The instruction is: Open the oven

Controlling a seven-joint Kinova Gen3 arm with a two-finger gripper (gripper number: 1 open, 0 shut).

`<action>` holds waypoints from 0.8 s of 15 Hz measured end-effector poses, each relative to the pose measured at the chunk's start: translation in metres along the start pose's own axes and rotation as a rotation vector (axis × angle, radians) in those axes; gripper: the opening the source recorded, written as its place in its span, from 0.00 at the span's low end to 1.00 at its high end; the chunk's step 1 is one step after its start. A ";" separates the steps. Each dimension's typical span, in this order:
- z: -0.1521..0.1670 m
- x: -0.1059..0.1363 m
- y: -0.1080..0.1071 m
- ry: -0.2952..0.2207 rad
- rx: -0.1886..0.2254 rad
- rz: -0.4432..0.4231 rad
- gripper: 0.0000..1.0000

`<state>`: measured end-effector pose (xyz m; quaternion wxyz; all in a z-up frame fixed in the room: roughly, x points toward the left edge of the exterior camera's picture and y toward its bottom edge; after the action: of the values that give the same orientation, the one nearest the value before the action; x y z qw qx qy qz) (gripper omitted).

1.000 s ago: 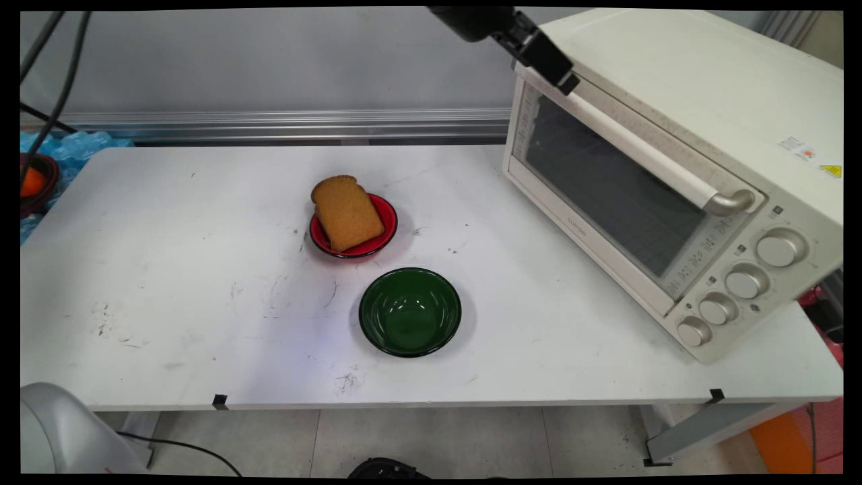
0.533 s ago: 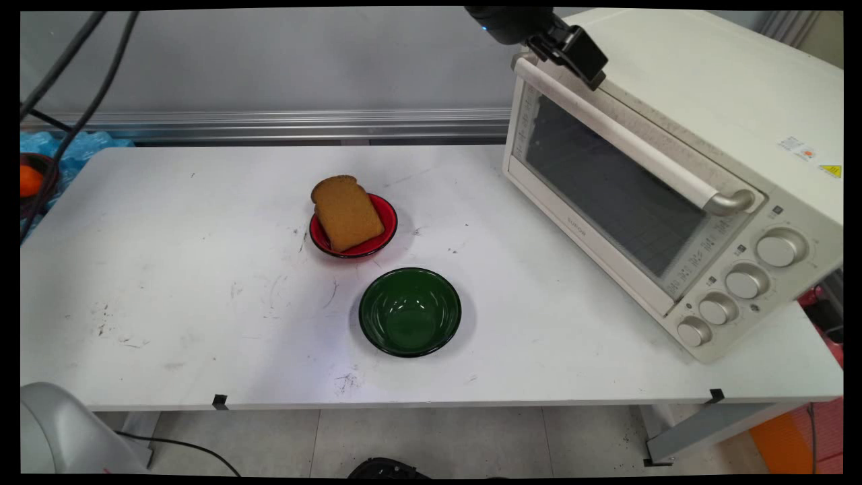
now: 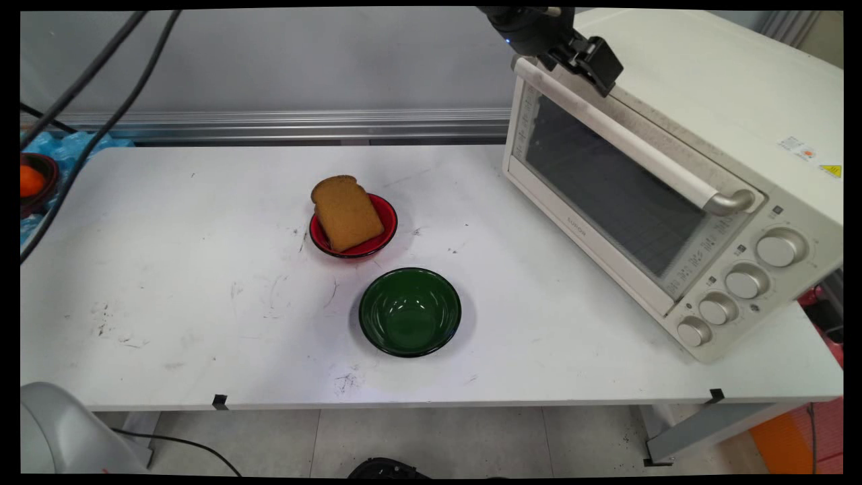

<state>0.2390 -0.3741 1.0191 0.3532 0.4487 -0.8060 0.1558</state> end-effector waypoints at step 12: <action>0.020 0.009 0.021 -0.023 0.021 0.067 0.00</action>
<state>0.2100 -0.3798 1.0127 0.3339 0.4269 -0.8229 0.1707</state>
